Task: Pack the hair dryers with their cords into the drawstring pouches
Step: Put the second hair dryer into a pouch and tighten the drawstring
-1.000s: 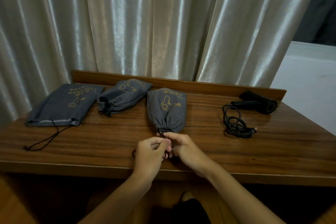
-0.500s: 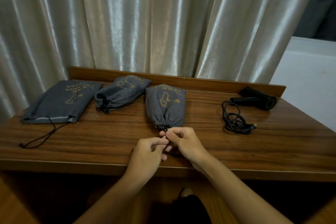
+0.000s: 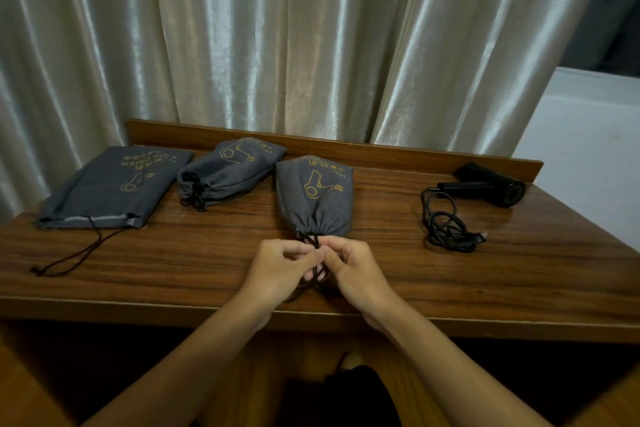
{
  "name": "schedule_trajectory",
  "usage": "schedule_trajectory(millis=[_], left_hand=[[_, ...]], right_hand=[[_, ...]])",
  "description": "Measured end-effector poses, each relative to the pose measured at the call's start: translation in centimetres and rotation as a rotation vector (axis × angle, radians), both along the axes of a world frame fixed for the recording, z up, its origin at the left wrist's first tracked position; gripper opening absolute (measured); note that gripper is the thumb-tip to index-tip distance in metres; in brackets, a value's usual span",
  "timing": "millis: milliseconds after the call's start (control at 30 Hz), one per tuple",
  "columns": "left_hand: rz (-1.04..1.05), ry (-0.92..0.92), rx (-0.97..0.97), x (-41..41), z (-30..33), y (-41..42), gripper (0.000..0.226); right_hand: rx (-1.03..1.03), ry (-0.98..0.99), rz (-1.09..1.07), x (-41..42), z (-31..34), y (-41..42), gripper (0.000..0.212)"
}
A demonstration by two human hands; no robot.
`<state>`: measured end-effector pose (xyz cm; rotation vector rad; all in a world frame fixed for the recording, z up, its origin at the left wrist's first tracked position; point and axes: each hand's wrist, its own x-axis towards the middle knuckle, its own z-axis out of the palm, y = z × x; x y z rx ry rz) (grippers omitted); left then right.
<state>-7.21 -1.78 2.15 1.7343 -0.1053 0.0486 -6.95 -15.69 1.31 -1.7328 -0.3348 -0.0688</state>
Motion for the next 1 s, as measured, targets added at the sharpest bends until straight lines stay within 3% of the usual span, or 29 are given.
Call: schedule_trajectory(millis=[200, 367, 467, 700, 833, 1000], left_hand=[[0.122, -0.119, -0.028, 0.4, -1.0, -0.2, 0.013], [0.203, -0.242, -0.048, 0.5, -2.0, -0.2, 0.009], [0.179, -0.299, 0.100, 0.3, -2.5, 0.0, 0.009], [0.116, -0.446, 0.133, -0.3, -3.2, -0.1, 0.009], [0.112, -0.466, 0.159, -0.4, -3.6, 0.0, 0.009], [0.093, -0.492, 0.197, -0.7, -3.9, 0.2, 0.008]], right_hand=[[-0.055, 0.010, -0.008, 0.2, -0.4, -0.3, 0.026], [-0.019, 0.089, -0.152, 0.4, -1.5, -0.4, 0.014], [-0.027, 0.082, -0.198, 0.1, -1.6, -0.5, 0.011], [-0.483, -0.161, -0.540, -0.5, -1.1, 0.8, 0.005], [-0.305, -0.079, -0.557, -0.6, -0.9, 1.2, 0.009], [0.129, 0.205, -0.474, -0.4, -0.4, 1.8, 0.012]])
